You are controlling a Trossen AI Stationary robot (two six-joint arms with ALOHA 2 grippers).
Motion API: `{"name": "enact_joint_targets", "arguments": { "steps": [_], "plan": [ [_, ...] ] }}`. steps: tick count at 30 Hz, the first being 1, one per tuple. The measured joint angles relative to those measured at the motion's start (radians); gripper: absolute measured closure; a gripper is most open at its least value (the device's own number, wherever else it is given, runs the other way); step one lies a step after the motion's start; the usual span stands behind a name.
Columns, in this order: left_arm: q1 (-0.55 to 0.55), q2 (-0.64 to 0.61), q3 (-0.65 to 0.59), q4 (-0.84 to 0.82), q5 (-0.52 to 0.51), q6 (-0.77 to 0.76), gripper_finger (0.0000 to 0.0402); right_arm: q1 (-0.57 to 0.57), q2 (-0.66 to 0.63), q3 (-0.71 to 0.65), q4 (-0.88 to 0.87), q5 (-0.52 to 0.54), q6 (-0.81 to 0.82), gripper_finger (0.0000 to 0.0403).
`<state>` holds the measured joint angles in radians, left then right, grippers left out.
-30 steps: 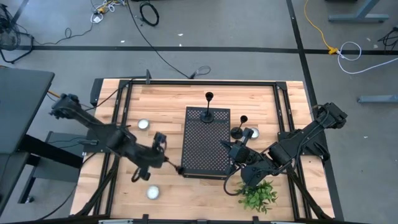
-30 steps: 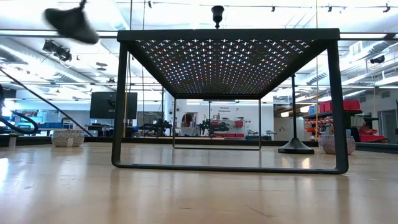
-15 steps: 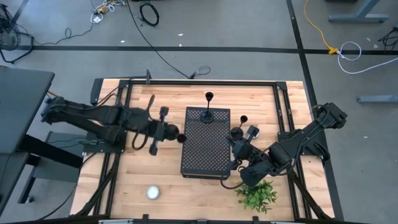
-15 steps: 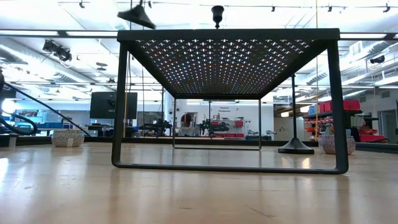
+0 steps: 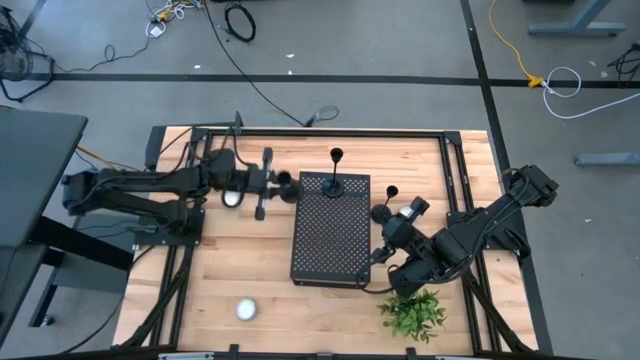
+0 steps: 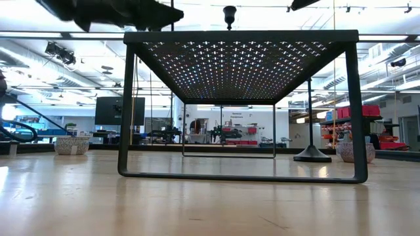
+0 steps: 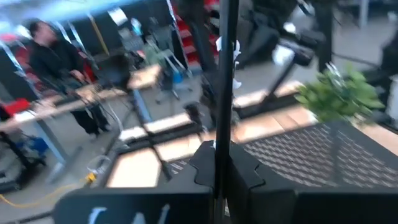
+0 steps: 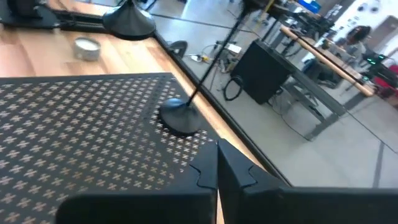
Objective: Pick & Place candle stick holders
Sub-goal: Put the bottom black candle holder on the shelf
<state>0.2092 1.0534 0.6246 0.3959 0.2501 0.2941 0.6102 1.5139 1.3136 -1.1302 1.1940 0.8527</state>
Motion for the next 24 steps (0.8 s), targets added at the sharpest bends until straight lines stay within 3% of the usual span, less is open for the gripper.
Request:
{"name": "enact_joint_targets", "arguments": {
  "steps": [4, 11, 24],
  "plan": [
    [0.055, 0.019, -0.045, 0.119, 0.003, -0.018, 0.0391, -0.001, 0.0, -0.001, -0.039, 0.003, 0.054, 0.0403],
    [0.11, 0.174, -0.043, 0.249, 0.042, -0.087, 0.0391, -0.011, 0.0, -0.028, -0.04, 0.025, 0.084, 0.0403],
    [0.122, 0.379, -0.043, 0.462, 0.083, -0.206, 0.0391, -0.032, 0.0, -0.102, -0.059, 0.02, 0.158, 0.0403]
  ]
}}
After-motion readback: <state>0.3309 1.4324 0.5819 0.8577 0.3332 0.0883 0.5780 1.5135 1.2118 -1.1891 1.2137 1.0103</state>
